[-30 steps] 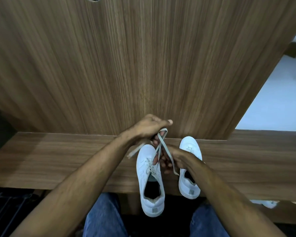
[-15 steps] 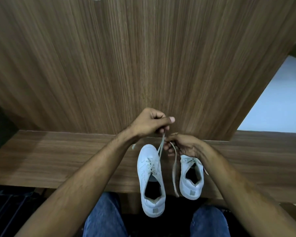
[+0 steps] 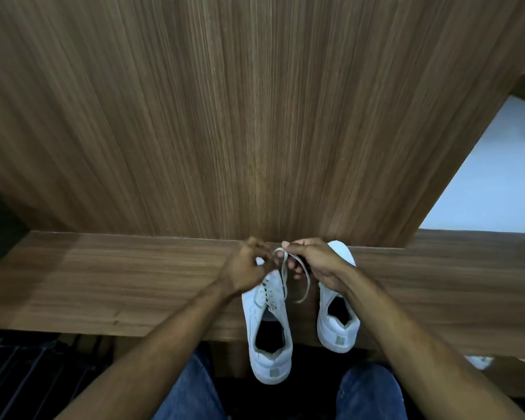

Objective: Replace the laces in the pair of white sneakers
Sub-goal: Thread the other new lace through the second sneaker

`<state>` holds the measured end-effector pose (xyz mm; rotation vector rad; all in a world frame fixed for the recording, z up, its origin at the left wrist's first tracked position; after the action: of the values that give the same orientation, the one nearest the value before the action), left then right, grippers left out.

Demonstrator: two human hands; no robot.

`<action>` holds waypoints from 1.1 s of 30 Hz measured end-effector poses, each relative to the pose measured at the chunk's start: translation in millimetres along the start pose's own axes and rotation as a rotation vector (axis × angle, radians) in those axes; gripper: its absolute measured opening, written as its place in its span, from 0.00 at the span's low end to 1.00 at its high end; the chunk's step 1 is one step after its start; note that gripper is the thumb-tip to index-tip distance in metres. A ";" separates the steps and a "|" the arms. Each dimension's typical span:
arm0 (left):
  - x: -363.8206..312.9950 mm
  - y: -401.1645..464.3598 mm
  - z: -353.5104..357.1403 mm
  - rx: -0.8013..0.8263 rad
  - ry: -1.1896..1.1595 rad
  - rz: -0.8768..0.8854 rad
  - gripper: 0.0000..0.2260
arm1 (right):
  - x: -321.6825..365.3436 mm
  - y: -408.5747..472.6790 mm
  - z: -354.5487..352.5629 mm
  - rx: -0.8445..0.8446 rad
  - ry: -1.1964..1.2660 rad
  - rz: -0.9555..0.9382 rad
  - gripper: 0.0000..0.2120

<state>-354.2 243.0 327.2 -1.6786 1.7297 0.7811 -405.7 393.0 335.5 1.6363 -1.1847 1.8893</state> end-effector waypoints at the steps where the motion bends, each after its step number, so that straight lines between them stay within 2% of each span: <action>1: 5.2 -4.9 12.5 0.040 -0.043 0.014 0.05 | -2.0 0.6 0.2 -0.005 -0.008 0.032 0.13; 3: 10.0 -6.2 26.7 0.016 -0.141 0.020 0.08 | -4.6 1.6 2.7 -0.008 -0.037 0.108 0.13; 5: 9.4 -2.5 30.2 -0.022 -0.252 0.000 0.06 | -5.8 0.9 3.8 -0.017 -0.079 0.178 0.13; 7: 5.3 1.0 29.2 0.018 -0.322 -0.006 0.04 | -5.3 -0.6 3.2 0.000 -0.107 0.217 0.15; 9: 4.8 4.9 22.4 0.014 -0.331 0.029 0.07 | -3.4 -2.2 2.3 0.026 -0.112 0.236 0.16; 13: 18.5 4.3 13.0 -0.098 -0.303 0.061 0.11 | -6.3 -2.7 -1.0 0.032 -0.098 0.275 0.15; 15: 21.0 1.7 17.6 -0.025 -0.272 0.064 0.12 | -7.4 -5.0 3.4 0.087 -0.112 0.289 0.16; 16: 17.9 0.1 20.1 0.035 -0.269 0.066 0.10 | -6.8 -5.8 6.0 0.125 -0.129 0.285 0.17; 19: 11.8 -0.1 18.5 0.106 -0.253 0.066 0.14 | -3.0 -4.4 7.9 0.170 -0.158 0.214 0.18; 21: 6.8 3.4 3.0 0.109 -0.277 0.007 0.13 | 0.3 -1.4 0.6 0.115 -0.105 0.129 0.12; 23: 0.0 8.5 -21.7 0.079 -0.318 -0.065 0.13 | 1.9 0.8 -12.8 -0.019 -0.090 0.046 0.05; 26: 2.4 15.6 -63.6 -0.058 -0.394 -0.226 0.17 | 1.5 3.7 -37.4 -0.267 -0.348 -0.070 0.06; 29: 25.7 14.7 -93.6 -0.151 -0.583 -0.396 0.15 | -1.1 -4.6 -55.7 -0.471 -0.922 0.012 0.07; 31: 45.4 11.2 -107.5 -0.184 -0.584 -0.506 0.14 | -3.0 -12.3 -58.3 -0.512 -1.224 0.064 0.10; 33: 64.5 7.8 -118.0 -0.273 -0.510 -0.547 0.13 | -8.5 -12.7 -54.8 -0.471 -1.406 0.091 0.13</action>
<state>-365.6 111.5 354.6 -1.8019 0.7938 1.0840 -428.2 445.2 333.6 2.5718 -1.9194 0.1279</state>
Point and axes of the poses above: each hand's wrist, its own y-axis towards the middle knuckle, its own z-axis out of the palm, x = y × z, the point moved 4 cm from there along y, towards the middle knuckle, and after that the axes turned 3 degrees about x, right-handed, at the moved point
